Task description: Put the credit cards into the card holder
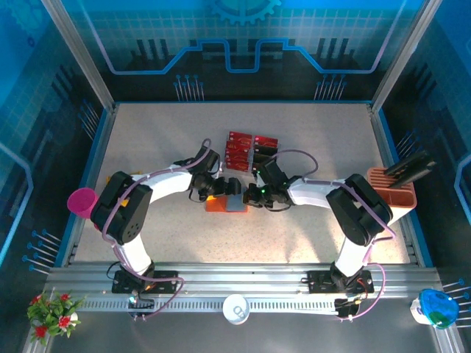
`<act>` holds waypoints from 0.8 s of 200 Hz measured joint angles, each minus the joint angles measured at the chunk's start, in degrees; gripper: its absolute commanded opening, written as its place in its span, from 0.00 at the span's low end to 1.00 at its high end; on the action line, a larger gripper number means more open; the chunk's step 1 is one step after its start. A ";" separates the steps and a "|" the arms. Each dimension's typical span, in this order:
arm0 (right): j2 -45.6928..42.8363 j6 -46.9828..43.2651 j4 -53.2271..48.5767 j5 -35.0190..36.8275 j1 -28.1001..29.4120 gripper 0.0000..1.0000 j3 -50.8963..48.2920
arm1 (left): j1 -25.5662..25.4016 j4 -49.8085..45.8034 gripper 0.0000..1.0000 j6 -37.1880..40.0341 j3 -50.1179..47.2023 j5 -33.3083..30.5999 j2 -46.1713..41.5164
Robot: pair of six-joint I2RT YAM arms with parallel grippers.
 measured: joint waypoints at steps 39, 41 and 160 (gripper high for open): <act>-0.02 -2.84 -4.07 0.72 -0.48 0.00 6.05 | -0.13 -1.49 0.99 1.99 0.00 -3.69 -0.68; 0.02 -2.95 -4.26 0.70 -0.48 0.00 6.27 | -0.13 -1.57 0.99 2.01 0.00 -3.80 -0.72; 4.94 -4.94 -7.39 0.72 -0.70 0.07 11.74 | -0.13 -3.93 0.99 2.19 1.18 -5.38 -4.15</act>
